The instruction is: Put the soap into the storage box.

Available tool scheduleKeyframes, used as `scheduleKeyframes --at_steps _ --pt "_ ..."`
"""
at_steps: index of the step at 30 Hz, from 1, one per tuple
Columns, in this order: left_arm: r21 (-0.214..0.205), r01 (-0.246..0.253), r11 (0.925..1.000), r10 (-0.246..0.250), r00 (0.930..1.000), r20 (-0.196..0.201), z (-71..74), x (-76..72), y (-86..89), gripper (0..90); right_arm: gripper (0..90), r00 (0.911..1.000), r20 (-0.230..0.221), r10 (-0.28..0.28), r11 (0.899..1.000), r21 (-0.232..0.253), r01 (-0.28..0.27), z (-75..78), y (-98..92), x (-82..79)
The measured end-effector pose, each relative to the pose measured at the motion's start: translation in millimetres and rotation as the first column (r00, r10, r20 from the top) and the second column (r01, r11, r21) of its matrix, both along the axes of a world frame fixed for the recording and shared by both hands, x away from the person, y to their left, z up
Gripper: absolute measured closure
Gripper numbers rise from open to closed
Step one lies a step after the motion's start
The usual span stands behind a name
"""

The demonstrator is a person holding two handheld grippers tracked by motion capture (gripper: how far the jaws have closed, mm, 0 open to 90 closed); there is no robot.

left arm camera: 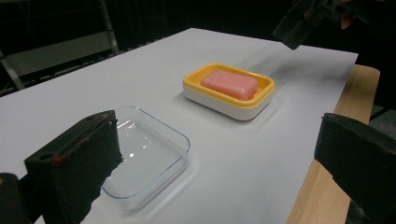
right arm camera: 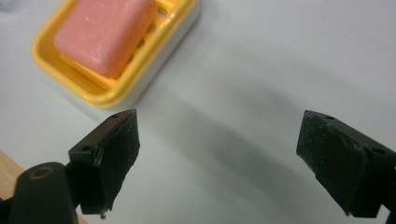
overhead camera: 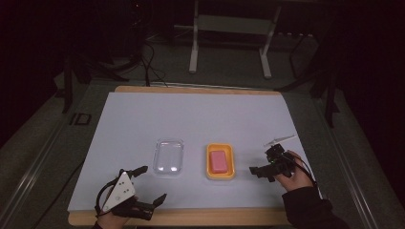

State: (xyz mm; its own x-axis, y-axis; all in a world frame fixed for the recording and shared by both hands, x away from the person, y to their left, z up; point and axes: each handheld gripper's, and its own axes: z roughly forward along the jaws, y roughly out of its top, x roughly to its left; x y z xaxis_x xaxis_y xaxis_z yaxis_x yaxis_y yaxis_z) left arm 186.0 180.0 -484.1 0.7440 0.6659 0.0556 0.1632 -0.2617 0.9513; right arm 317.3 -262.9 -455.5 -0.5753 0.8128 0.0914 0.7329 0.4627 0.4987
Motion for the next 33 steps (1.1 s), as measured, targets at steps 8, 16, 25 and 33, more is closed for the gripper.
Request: scheduleKeyframes --at_steps 8,16,25,33 --pt "0.007 0.001 1.0000 -0.001 1.0000 0.000 -0.2 0.1 -0.5 0.7 12.8 0.9996 0.001 -0.028 0.999 0.024 0.028 -8.3 -20.6 -8.4" --pt "0.015 0.004 0.9999 -0.004 1.0000 -0.002 -0.5 0.0 -1.0 0.7 12.6 0.9986 0.040 -0.033 0.996 0.083 0.030 -15.9 -36.9 -21.3" --pt "0.027 0.010 0.9996 -0.010 0.9999 -0.004 -1.1 0.1 -1.7 0.7 12.2 0.9906 0.121 -0.063 0.994 0.100 0.051 -23.3 -53.3 -33.5" --pt "0.022 0.013 0.9997 -0.013 0.9999 -0.008 -1.0 0.2 -1.6 0.7 11.9 0.9885 0.142 -0.051 0.994 0.104 0.036 -30.0 -58.8 -34.9"
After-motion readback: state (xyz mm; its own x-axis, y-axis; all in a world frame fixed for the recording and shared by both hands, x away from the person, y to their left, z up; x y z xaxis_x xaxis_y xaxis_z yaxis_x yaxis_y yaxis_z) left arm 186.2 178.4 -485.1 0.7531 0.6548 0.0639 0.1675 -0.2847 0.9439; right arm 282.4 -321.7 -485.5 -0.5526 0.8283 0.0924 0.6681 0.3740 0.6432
